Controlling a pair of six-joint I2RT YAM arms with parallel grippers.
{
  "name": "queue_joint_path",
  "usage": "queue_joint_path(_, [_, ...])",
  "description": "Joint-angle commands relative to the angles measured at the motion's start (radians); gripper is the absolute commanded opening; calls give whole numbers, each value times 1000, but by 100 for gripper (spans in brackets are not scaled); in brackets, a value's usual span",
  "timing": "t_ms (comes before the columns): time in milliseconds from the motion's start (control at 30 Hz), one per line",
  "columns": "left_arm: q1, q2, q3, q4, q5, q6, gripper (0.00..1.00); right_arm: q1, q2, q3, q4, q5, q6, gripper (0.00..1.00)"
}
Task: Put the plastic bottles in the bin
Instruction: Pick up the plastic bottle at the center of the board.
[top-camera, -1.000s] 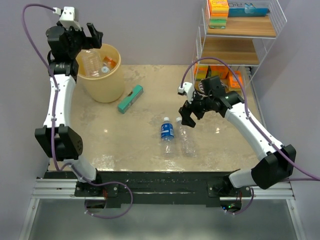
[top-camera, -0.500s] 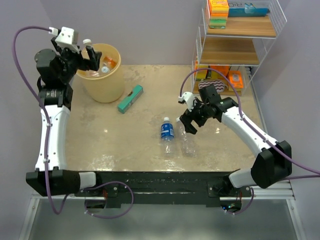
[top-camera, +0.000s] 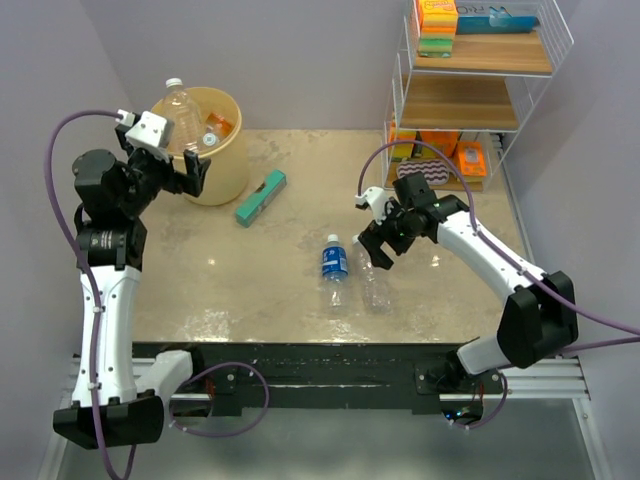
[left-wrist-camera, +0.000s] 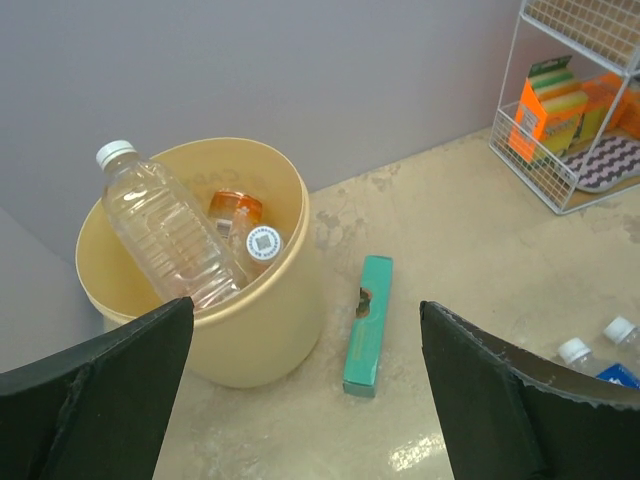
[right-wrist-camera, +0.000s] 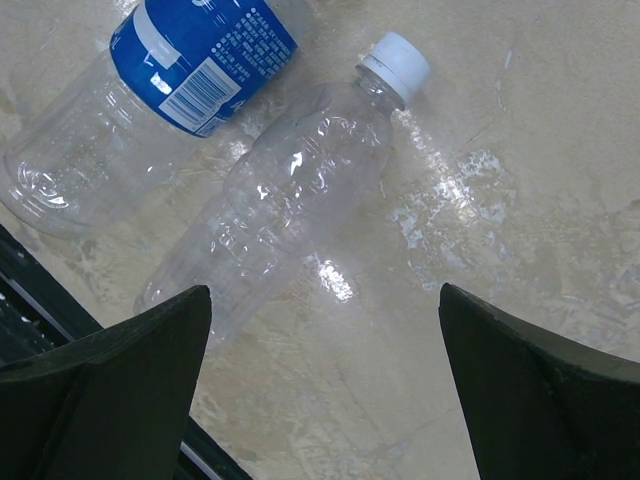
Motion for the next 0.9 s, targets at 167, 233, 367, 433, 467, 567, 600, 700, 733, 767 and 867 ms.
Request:
queue_joint_path(167, [5,-60,-63,-67,72,67,99,2,24,-18,49,10,27,99])
queue_joint_path(233, [5,-58,-63,-75,85,62,99,2,39,-21,50,0,31,99])
queue_joint_path(367, [7,-60,-66,-78,101,51,99,2,68,-23,59,-17,39,99])
queue_joint_path(433, [7,-62,-67,-77,105,44,99,2,76,-26,66,-24,45,99])
queue_joint_path(467, [7,-62,-69,-77,105,42,99,2,83,-26,66,-32,45,99])
queue_joint_path(567, [7,-63,-74,-77,112,39,99,2,99,-26,67,-53,50,99])
queue_joint_path(600, [7,-63,-74,-75,114,36,99,2,103,-26,67,-59,50,99])
queue_joint_path(700, [7,-59,-80,-74,115,35,99,2,125,-24,66,-76,53,99])
queue_joint_path(733, [7,-57,-81,-72,114,33,99,4,128,-24,66,-83,53,99])
queue_joint_path(767, [7,-55,-83,-72,114,31,99,4,132,-24,66,-86,54,99])
queue_joint_path(867, [7,-48,-83,-74,114,27,99,5,148,-23,63,-106,57,99])
